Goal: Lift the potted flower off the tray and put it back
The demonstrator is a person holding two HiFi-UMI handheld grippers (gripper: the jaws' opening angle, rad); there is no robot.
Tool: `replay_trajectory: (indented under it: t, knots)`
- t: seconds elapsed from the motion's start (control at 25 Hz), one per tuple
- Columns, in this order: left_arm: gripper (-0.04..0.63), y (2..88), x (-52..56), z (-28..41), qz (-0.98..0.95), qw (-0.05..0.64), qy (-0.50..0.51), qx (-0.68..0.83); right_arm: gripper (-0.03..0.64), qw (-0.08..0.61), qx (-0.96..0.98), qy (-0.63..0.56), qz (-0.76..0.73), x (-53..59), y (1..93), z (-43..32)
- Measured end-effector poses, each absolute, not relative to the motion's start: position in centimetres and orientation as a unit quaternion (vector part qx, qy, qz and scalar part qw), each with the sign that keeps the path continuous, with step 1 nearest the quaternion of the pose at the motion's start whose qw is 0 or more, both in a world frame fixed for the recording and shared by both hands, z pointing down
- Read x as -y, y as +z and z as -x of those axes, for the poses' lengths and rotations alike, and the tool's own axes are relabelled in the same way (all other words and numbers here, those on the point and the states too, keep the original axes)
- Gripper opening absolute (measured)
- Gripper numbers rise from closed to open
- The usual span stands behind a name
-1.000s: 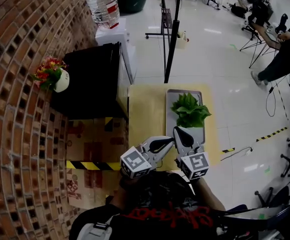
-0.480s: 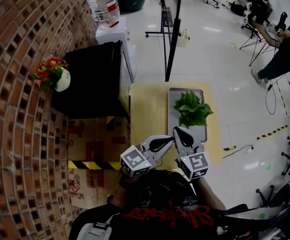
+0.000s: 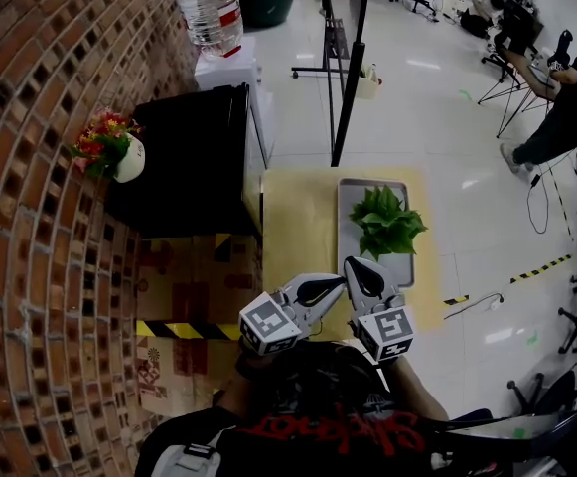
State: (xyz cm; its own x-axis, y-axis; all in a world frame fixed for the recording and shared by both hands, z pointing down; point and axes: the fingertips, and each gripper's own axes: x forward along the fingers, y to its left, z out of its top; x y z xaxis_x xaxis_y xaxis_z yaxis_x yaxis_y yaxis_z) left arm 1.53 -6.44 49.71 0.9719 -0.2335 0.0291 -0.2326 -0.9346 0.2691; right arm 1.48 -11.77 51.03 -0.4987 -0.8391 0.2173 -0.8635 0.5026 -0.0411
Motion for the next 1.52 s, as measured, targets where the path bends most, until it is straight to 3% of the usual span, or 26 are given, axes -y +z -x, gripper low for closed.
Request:
replay_trajectory:
  t: [1.52]
  knots:
    - [0.0,49.78,5.91,-1.5,-0.982,0.145,-0.01,0.121,0.002,0.093,0.863,0.072,-0.491,11.1,51.67,-1.41]
